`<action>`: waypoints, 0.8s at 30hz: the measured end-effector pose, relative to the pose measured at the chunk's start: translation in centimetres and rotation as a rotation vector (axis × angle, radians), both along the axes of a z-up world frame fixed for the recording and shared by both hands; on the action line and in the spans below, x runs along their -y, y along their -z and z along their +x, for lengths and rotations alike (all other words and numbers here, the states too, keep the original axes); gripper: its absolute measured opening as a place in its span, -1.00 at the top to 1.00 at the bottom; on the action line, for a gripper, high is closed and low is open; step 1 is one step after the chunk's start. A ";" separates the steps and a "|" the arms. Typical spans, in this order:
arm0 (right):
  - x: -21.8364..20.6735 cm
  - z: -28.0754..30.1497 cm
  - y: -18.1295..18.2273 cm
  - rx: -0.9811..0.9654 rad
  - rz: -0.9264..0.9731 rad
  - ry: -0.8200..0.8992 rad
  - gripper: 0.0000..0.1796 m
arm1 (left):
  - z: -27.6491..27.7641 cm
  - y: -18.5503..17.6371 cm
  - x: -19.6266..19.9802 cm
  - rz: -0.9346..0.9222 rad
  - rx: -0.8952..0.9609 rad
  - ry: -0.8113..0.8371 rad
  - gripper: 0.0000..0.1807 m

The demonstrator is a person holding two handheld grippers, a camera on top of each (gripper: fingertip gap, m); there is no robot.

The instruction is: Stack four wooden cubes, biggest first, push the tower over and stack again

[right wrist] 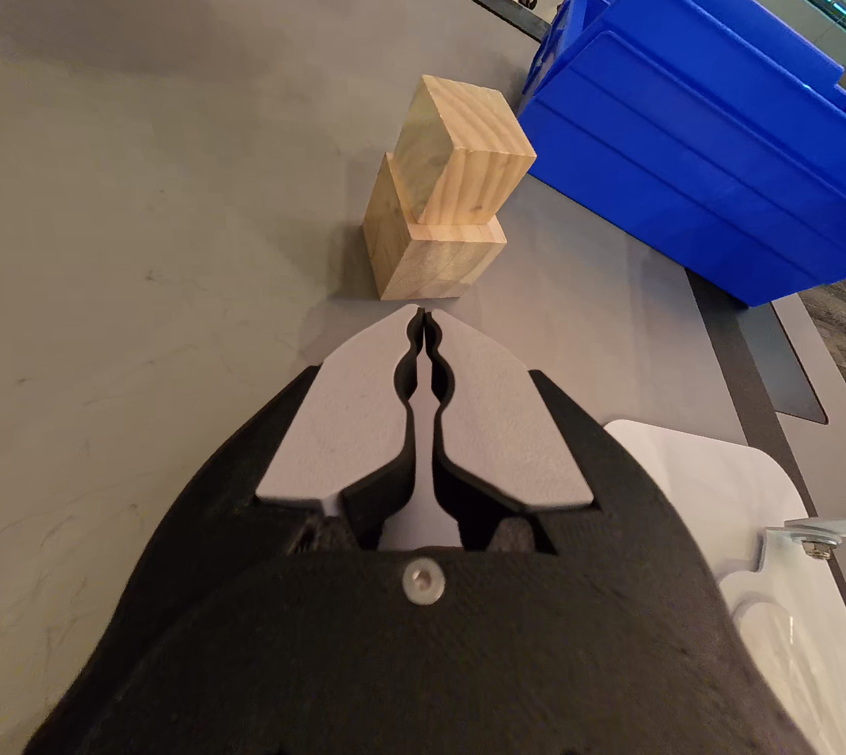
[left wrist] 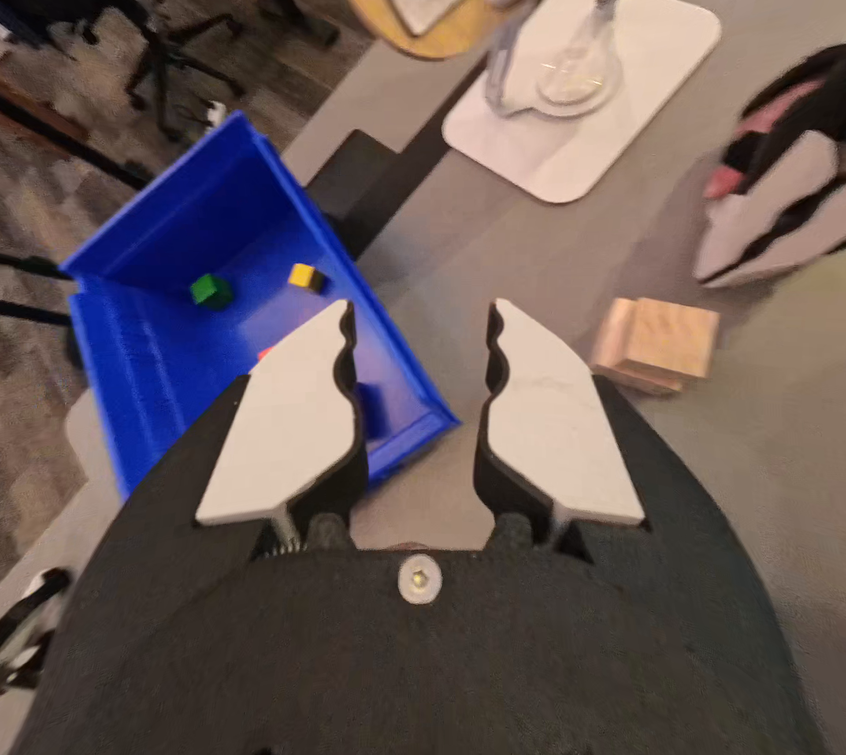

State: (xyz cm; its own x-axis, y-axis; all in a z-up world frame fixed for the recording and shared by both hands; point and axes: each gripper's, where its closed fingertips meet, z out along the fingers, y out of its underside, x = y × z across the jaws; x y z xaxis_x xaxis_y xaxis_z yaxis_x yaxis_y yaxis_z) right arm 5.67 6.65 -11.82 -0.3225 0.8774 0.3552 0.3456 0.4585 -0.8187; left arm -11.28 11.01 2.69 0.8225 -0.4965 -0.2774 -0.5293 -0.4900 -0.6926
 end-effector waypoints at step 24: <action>0.2 0.1 -0.1 -0.008 0.005 -0.010 1.00 | -18.6 15.1 -19.9 -0.398 -0.070 -0.457 0.65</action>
State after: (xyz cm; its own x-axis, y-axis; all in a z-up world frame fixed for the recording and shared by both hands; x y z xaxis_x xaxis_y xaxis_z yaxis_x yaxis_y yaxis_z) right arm 5.79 6.47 -11.75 -0.3289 0.8722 0.3621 0.3346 0.4661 -0.8190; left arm -29.91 30.93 -12.43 0.9632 -0.1744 -0.2044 -0.2424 -0.8922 -0.3810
